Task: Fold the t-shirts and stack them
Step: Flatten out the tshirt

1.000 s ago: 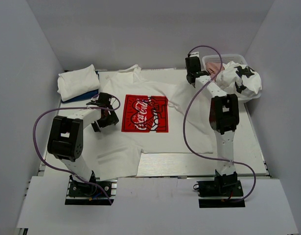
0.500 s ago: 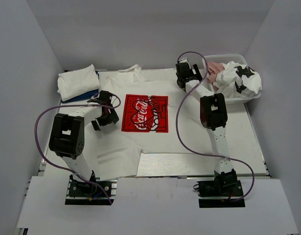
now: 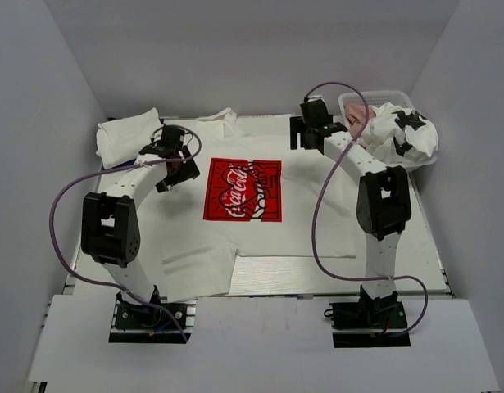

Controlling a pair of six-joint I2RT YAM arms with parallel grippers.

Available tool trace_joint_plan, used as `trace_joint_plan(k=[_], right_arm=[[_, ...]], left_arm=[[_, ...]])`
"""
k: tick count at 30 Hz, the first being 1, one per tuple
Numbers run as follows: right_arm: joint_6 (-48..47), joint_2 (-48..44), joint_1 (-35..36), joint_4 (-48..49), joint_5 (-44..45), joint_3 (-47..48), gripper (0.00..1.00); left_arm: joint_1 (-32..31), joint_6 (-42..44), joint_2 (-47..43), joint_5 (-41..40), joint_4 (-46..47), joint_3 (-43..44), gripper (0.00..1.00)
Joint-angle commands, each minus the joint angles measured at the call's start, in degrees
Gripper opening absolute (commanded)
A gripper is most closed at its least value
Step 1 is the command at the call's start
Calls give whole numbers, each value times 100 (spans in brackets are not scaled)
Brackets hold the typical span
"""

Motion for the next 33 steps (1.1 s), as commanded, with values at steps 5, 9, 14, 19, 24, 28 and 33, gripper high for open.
trace_joint_plan(k=[5,9,14,19,24,28,33], right_arm=[[1208,351,-360,-827,-1096,-522,90],[1279,834,-545,-749,-1361,-301,90],[1279,1563,-808,-915,-1738,453,90],[1420,2170,-1037,-1083,-2327,1315,90],[1069,2628,-1055,-1170,-2442,2256,90],[585,2269,-967,-916,-2320,2090,90],[225,1434,-844,-1152,-1493,2239,90]], left_arm=[[2,360,876,11,-424,1268,100],[72,511,1482,257,-301,1584,100],[72,449,2467,-51,-889,2629,100],[125,344,3223,2,-1188,3455,100],[125,344,3655,28,-1321,3948,100],[125,545,3471,29,-1250,4097,100],[125,598,3225,-305,-2065,5335,100]])
